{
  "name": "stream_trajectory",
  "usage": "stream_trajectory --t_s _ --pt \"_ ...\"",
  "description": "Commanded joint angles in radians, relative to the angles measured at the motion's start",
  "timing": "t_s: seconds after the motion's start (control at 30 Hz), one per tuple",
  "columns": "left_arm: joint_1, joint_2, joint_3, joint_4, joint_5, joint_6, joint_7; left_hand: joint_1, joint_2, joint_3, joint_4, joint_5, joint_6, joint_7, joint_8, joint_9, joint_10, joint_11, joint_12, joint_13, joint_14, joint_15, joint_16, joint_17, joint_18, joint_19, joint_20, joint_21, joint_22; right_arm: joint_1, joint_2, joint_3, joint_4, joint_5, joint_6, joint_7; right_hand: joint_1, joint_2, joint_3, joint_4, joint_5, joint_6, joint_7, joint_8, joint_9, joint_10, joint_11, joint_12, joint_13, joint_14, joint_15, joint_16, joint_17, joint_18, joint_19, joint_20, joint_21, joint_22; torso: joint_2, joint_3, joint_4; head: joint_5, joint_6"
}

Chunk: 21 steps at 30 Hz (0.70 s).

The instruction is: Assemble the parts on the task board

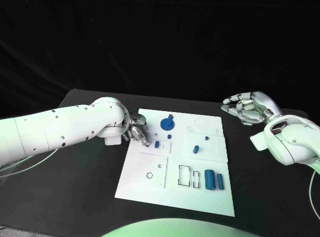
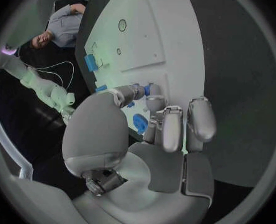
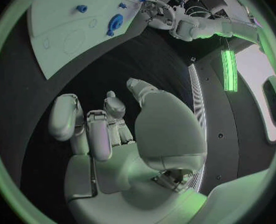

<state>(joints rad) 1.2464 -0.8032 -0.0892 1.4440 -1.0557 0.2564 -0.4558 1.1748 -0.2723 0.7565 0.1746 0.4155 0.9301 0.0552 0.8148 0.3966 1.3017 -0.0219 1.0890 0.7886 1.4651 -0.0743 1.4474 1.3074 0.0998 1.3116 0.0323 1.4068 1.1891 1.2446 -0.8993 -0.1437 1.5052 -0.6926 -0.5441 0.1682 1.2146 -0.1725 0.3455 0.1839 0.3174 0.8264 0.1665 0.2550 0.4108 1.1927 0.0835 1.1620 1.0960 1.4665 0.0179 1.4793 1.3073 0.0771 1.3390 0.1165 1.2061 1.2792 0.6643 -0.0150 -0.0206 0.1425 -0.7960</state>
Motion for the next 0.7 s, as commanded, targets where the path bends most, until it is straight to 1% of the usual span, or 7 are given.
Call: stream_trajectory --t_s 0.03,0.2,0.37,0.5,0.57,0.7 --pt "-0.004 0.001 -0.003 -0.001 0.002 -0.015 0.0 0.01 0.0 0.182 -0.187 0.003 0.006 -0.004 -0.003 0.002 0.001 -0.005 0.004 0.001 0.05 -0.009 0.003 0.042 -0.014 0.005 -0.002 0.004 0.001 -0.001 0.0 0.0 0.002 -0.004 0.008 0.004 0.005 -0.003 -0.001 0.005 0.004 -0.007 0.002 0.003 -0.001 0.002 -0.001 0.006 -0.001 0.044 -0.009 -0.005 0.031 0.017 -0.006 -0.002 -0.005 -0.002 0.0 -0.0003 -0.0001 0.0 0.002" --pt "-0.004 -0.001 -0.002 0.0 0.024 -0.026 0.005 0.01 -0.001 0.182 -0.188 0.005 0.007 -0.004 -0.004 0.002 0.002 -0.005 0.004 0.002 0.05 -0.009 0.002 0.041 -0.014 0.004 -0.002 0.004 0.001 -0.001 0.001 0.0 0.002 -0.004 0.008 0.004 0.005 -0.003 -0.001 0.005 0.004 -0.007 0.002 0.003 -0.001 0.002 -0.001 0.006 -0.001 0.044 -0.009 -0.005 0.031 0.017 -0.006 -0.002 -0.005 -0.002 0.0 0.0003 -0.0008 0.0 0.002" --pt "-0.004 -0.008 0.002 0.003 0.061 -0.03 0.008 0.009 -0.001 0.182 -0.188 0.009 0.009 -0.005 -0.005 0.002 0.003 -0.006 0.004 0.003 0.05 -0.009 0.002 0.041 -0.015 0.005 -0.002 0.004 0.002 -0.001 0.001 0.0 0.001 -0.004 0.008 0.004 0.005 -0.003 -0.001 0.005 0.004 -0.007 0.002 0.003 -0.001 0.002 -0.001 0.006 -0.001 0.044 -0.009 -0.005 0.031 0.017 -0.006 -0.002 -0.005 -0.002 -0.001 0.001 0.0 -0.001 0.005" --pt "-0.003 -0.015 0.005 0.004 0.085 -0.017 0.008 0.008 -0.001 0.182 -0.187 0.01 0.009 -0.005 -0.006 0.002 0.001 -0.006 0.001 -0.002 0.05 -0.009 0.002 0.041 -0.013 0.0 -0.002 0.002 -0.004 -0.001 0.001 0.0 0.0 -0.004 0.008 0.004 0.005 -0.003 -0.001 0.005 0.004 -0.007 0.002 0.003 -0.001 0.002 -0.001 0.006 -0.001 0.044 -0.009 -0.005 0.031 0.017 -0.006 -0.002 -0.005 -0.002 -0.002 0.0021 0.0004 -0.001 0.005" --pt "-0.003 -0.016 0.006 0.002 0.092 -0.008 0.006 0.008 -0.001 0.182 -0.187 0.01 0.009 -0.005 -0.006 0.002 0.001 -0.006 0.001 -0.002 0.05 -0.009 0.002 0.041 -0.013 0.0 -0.002 0.002 -0.004 -0.001 0.001 0.0 0.0 -0.004 0.008 0.003 0.005 -0.003 -0.001 0.005 0.004 -0.007 0.002 0.003 -0.001 0.002 -0.001 0.006 -0.001 0.044 -0.009 -0.005 0.031 0.017 -0.006 -0.002 -0.005 -0.002 -0.001 0.0014 0.0001 0.0 0.007" --pt "-0.002 -0.017 0.007 0.0 0.099 0.006 -0.001 0.006 -0.001 0.181 -0.186 0.01 0.01 -0.005 -0.007 0.003 0.001 -0.005 0.0 -0.003 0.05 -0.009 0.002 0.041 -0.013 -0.001 -0.002 0.001 -0.006 -0.001 0.001 0.0 0.0 -0.004 0.009 0.003 0.005 -0.003 -0.001 0.005 0.004 -0.007 0.002 0.003 -0.001 0.002 -0.001 0.006 -0.001 0.044 -0.009 -0.005 0.031 0.017 -0.006 -0.002 -0.005 -0.002 -0.001 0.0015 -0.0002 0.002 0.007"
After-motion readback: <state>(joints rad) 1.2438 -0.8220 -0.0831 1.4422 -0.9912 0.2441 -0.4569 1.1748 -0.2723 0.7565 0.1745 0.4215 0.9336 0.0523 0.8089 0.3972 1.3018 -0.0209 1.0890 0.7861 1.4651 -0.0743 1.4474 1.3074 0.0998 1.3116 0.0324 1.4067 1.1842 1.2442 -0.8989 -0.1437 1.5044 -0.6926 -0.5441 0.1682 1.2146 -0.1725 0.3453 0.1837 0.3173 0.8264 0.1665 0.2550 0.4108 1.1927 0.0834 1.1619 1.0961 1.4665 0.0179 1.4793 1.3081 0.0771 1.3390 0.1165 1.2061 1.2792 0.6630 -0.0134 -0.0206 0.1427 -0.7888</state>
